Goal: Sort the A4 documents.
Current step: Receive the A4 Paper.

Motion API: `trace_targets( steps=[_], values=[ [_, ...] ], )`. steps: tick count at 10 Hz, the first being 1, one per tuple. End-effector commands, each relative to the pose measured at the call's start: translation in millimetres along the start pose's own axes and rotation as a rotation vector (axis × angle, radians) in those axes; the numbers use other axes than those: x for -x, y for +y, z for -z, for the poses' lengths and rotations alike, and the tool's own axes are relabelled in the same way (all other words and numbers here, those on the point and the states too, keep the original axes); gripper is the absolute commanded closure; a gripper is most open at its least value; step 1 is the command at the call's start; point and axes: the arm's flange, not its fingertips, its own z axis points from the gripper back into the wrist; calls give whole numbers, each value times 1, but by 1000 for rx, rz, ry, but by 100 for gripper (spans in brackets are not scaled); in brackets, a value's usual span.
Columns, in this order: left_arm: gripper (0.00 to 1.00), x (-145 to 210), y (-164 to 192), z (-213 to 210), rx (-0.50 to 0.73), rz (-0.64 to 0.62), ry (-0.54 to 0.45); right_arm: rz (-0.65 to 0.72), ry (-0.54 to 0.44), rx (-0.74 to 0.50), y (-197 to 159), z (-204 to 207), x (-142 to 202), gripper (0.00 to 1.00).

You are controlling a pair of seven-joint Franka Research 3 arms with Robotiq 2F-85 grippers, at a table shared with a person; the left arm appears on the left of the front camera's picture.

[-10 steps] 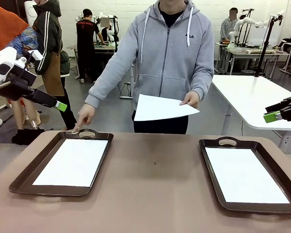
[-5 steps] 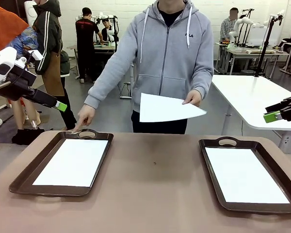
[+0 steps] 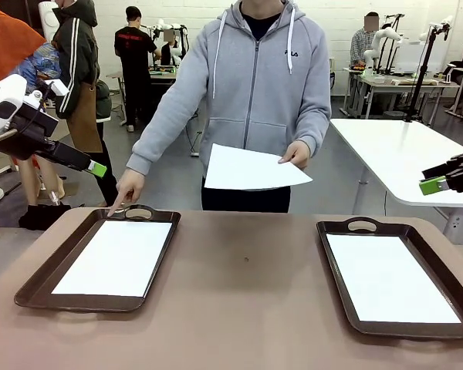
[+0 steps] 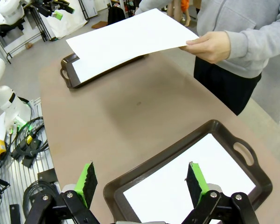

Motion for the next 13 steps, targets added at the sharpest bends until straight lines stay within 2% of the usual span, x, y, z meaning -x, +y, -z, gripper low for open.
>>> trace_targets(
  steps=[1, 4, 7, 9, 12, 13],
  values=[
    [0, -6, 1, 8, 33, -53, -26, 0, -1, -4, 0, 1, 0, 0],
    [0, -22, 7, 34, 37, -259, -53, 0, -1, -4, 0, 1, 0, 0],
    [0, -39, 8, 73, 150, -458, 27, 0, -1, -4, 0, 1, 0, 0],
    [0, -47, 2, 101, 252, -543, 35, 0, -1, -4, 0, 1, 0, 0],
    [0, -61, 12, 141, 519, -766, 32, 0, -1, -4, 0, 1, 0, 0],
    [0, -66, 12, 148, 555, -803, 21, 0, -1, -4, 0, 1, 0, 0]
  ],
)
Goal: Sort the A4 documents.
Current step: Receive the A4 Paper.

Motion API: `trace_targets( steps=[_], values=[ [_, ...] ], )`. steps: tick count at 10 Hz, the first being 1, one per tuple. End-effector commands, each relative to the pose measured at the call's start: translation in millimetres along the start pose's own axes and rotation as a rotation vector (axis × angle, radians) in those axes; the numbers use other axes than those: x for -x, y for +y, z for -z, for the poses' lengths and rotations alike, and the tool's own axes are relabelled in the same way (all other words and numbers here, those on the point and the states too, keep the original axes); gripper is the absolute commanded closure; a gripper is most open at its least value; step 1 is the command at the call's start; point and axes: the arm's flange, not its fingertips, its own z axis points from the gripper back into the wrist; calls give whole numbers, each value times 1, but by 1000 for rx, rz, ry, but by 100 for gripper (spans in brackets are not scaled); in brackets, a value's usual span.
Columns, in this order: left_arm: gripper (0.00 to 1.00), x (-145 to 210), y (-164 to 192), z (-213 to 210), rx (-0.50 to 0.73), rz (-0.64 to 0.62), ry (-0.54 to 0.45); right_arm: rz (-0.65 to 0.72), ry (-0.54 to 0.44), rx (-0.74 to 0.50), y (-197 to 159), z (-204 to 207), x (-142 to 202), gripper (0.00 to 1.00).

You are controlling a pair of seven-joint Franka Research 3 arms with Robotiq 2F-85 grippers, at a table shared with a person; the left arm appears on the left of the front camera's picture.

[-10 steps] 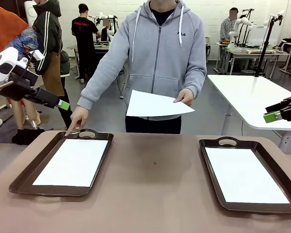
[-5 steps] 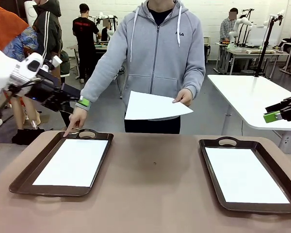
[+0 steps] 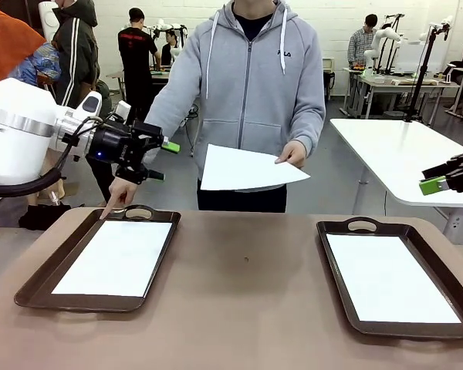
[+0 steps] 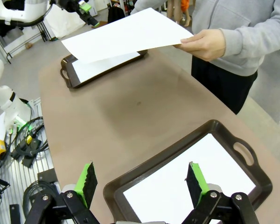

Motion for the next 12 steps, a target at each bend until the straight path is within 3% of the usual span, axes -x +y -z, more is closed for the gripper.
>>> trace_targets(
  steps=[1, 12],
  values=[
    [0, -18, 5, 11, 56, -82, -24, 0, -2, -4, 0, 1, 0, 0],
    [0, -33, 23, 109, 244, -351, 144, 0, -2, -4, 0, 1, 0, 0]
  ],
)
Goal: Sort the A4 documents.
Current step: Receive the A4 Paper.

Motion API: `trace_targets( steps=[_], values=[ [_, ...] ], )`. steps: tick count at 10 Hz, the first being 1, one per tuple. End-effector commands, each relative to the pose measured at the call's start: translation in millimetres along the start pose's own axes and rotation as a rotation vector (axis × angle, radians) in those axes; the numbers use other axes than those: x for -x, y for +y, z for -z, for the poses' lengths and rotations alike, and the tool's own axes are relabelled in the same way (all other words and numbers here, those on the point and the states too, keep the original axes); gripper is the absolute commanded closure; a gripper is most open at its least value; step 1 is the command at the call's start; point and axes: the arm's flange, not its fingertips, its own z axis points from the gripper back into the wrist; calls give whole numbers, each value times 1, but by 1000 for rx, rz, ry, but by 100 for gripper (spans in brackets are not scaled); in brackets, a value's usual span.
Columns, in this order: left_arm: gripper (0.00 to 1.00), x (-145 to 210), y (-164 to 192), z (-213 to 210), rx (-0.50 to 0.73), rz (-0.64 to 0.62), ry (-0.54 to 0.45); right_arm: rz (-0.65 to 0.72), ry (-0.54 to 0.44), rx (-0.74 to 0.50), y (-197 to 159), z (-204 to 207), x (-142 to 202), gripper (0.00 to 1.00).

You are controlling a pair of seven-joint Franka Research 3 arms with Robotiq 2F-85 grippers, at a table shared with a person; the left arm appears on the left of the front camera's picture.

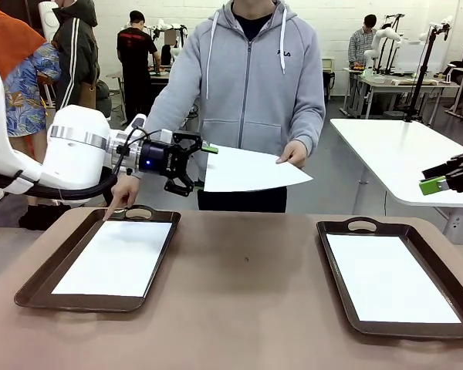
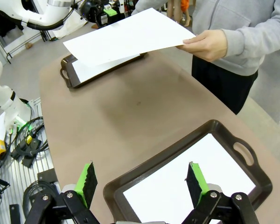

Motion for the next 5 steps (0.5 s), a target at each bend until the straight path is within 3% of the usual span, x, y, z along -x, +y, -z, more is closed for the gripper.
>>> trace_targets(
  steps=[1, 5],
  values=[
    [0, -11, -4, 9, 79, -10, 2, 0, -2, -4, 0, 1, 0, 0],
    [0, -12, -10, 21, 159, 25, 18, 0, -2, -4, 0, 1, 0, 0]
  ],
)
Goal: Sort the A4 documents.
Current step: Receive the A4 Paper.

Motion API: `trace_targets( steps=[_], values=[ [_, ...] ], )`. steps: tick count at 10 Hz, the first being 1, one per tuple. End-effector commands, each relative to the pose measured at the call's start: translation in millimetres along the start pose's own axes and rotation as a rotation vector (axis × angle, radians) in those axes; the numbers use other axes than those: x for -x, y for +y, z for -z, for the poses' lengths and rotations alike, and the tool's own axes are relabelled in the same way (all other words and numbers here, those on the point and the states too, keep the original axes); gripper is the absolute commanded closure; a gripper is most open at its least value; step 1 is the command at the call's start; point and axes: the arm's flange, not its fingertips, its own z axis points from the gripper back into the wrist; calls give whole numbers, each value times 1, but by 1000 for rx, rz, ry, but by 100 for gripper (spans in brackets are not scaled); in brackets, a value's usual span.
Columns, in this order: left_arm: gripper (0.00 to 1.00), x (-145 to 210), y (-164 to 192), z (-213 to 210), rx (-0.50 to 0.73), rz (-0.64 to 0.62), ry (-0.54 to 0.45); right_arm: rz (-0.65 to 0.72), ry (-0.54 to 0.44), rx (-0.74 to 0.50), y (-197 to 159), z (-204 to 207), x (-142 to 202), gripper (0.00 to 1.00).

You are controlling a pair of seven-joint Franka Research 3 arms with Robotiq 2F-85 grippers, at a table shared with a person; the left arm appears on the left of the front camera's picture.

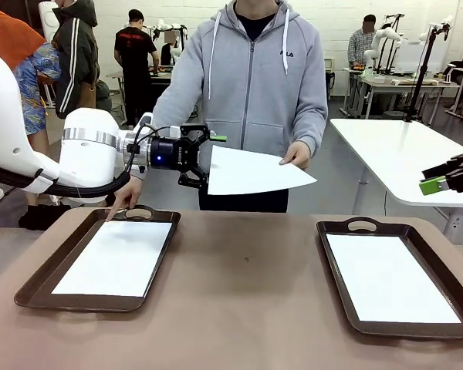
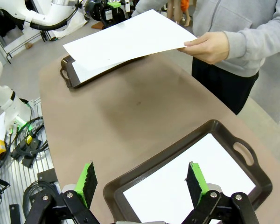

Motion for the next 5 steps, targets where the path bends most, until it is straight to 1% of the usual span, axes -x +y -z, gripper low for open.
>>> trace_targets(
  steps=[1, 5],
  values=[
    [0, -4, 4, 5, 39, 14, 13, 0, -2, -4, 0, 1, 0, 0],
    [0, -3, 8, 15, 47, 0, 46, 0, -2, -4, 0, 1, 0, 0]
  ],
)
